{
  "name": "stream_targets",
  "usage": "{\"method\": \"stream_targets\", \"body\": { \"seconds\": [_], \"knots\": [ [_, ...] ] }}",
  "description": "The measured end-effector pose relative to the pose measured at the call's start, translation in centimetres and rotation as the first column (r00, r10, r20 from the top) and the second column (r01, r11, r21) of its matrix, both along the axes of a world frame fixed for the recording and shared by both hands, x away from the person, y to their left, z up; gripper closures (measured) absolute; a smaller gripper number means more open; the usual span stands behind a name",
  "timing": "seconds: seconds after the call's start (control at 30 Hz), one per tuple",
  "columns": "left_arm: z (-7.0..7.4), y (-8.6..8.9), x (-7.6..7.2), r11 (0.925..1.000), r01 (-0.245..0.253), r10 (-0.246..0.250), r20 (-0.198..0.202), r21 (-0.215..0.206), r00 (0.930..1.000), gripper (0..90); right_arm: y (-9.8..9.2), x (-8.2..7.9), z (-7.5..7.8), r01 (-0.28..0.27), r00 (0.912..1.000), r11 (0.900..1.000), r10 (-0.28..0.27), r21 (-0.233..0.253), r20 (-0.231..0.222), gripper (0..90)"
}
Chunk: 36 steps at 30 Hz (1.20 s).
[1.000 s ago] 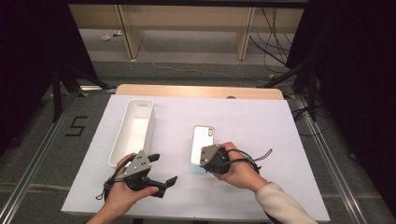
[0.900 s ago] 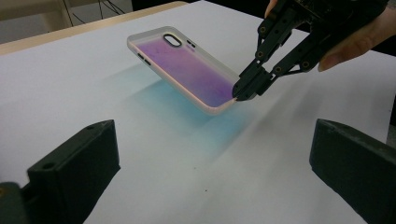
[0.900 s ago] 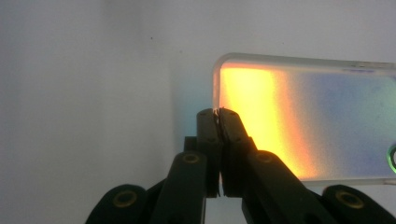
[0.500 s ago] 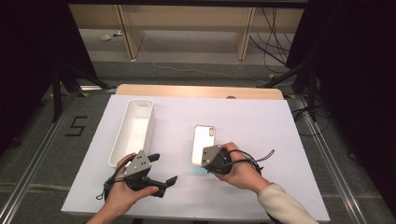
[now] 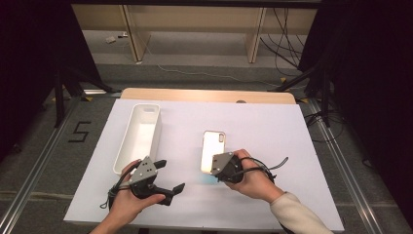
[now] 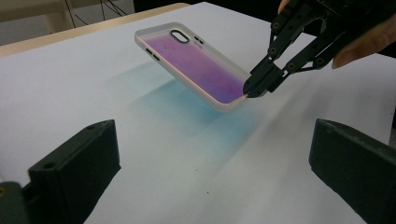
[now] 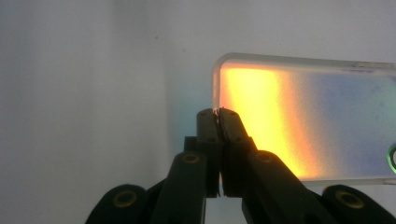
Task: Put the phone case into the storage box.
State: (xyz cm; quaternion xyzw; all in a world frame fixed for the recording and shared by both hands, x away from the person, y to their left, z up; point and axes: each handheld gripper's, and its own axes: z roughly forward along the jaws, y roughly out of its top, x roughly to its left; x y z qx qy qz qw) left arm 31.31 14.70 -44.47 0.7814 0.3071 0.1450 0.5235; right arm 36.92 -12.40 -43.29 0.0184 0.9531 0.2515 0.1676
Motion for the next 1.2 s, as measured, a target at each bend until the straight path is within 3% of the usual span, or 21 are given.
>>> {"method": "stream_targets", "body": {
  "seconds": [0.5, 0.73, 0.83, 1.2],
  "knots": [
    [0.5, -0.5, 0.9, 0.9991, -0.040, 0.040, -0.009, -0.016, 0.9992, 3.6, -0.3, -0.5, 0.3, -0.012, 0.9998, 1.000, 0.012, 0.004, 0.012, 89.1],
    [1.0, -1.0, 2.1, 0.9960, -0.058, 0.055, -0.043, -0.068, 0.9976, 5.7, -0.4, -1.0, 0.5, -0.017, 0.9997, 1.000, 0.017, 0.012, 0.015, 89.1],
    [1.4, -1.5, 3.0, 0.9961, -0.050, 0.049, -0.028, -0.072, 0.9984, 6.3, -0.4, -1.2, 0.5, -0.017, 0.9995, 1.000, 0.016, 0.019, 0.027, 89.1],
    [2.5, -3.4, 5.6, 0.9950, -0.055, 0.051, -0.040, -0.084, 0.9979, 8.8, -0.5, -1.7, 0.9, -0.016, 0.9992, 1.000, 0.015, 0.025, 0.038, 89.1]
  ]
}}
